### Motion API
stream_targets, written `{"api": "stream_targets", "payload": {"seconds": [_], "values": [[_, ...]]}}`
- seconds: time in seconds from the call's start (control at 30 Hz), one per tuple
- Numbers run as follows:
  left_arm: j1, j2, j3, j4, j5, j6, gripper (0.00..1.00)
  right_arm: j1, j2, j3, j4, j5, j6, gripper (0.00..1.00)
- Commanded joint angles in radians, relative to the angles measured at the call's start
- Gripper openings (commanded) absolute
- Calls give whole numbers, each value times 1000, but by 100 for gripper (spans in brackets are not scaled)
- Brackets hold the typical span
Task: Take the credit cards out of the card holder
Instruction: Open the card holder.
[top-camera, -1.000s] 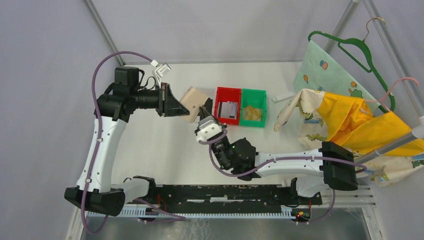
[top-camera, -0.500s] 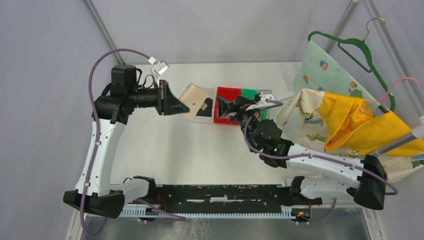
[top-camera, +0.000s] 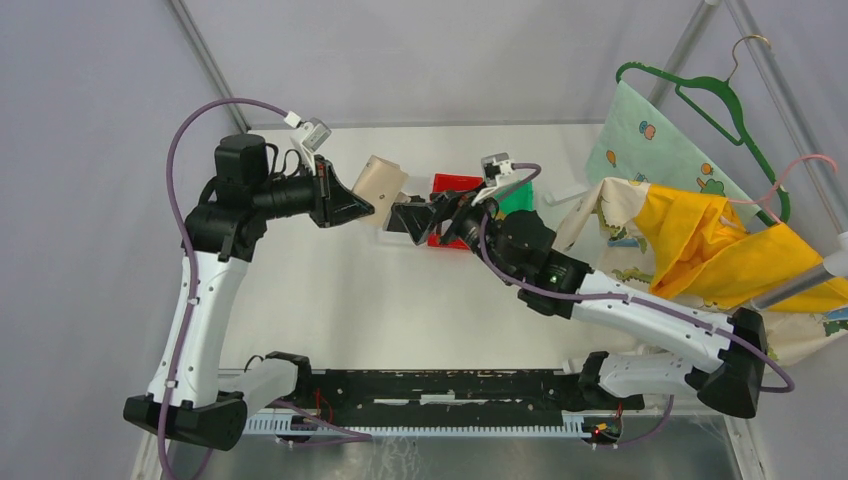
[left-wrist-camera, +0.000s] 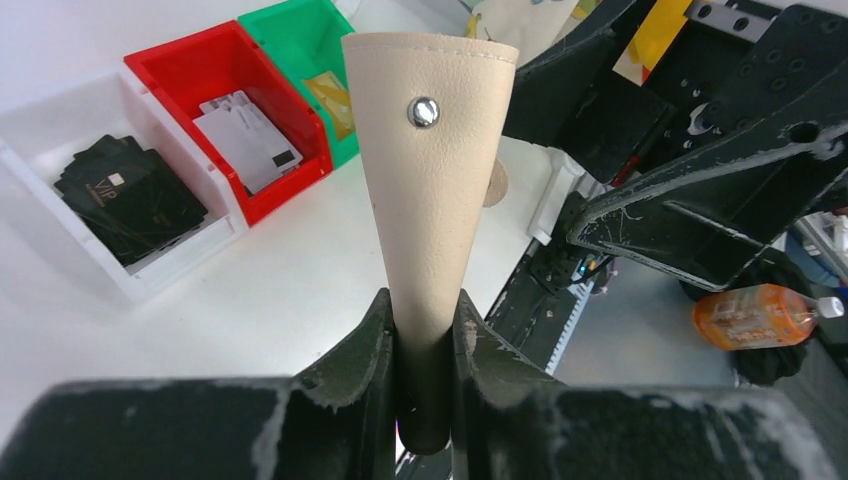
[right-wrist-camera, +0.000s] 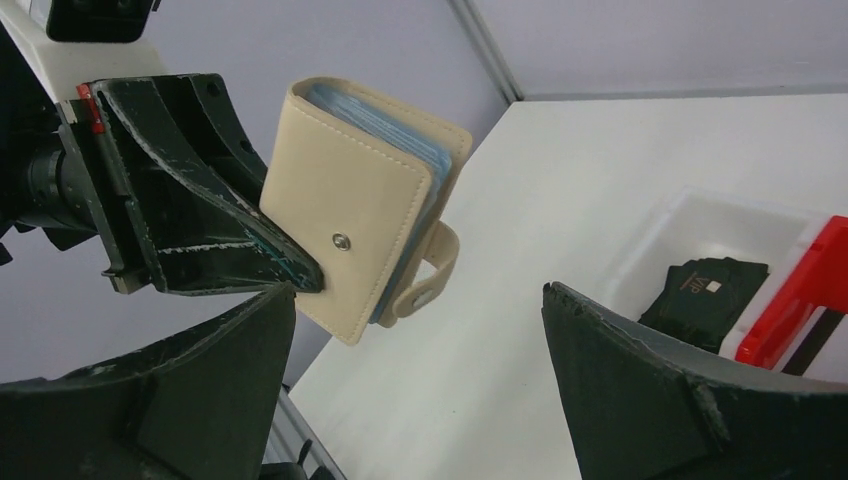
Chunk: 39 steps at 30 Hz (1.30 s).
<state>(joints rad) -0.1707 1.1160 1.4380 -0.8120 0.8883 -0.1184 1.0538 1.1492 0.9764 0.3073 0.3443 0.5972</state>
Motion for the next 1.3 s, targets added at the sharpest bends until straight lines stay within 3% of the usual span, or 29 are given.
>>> {"api": "stream_targets", "payload": {"seconds": [0.0, 0.13, 0.4, 0.63, 1.27], "values": [[-6, -60, -18, 97, -43, 62, 2, 3, 56, 123, -102, -47, 32, 98], [-6, -73, -17, 86, -21, 62, 2, 2, 90, 133, -86, -32, 30, 96], [-6, -100, -11, 85, 22, 40, 2, -18, 82, 89, -77, -20, 115, 67], [-5, -128, -9, 96, 28, 29, 2, -23, 63, 107, -67, -56, 114, 53], [-4, -122, -19, 92, 139, -37, 2, -68, 47, 15, 118, -154, 264, 51]]}}
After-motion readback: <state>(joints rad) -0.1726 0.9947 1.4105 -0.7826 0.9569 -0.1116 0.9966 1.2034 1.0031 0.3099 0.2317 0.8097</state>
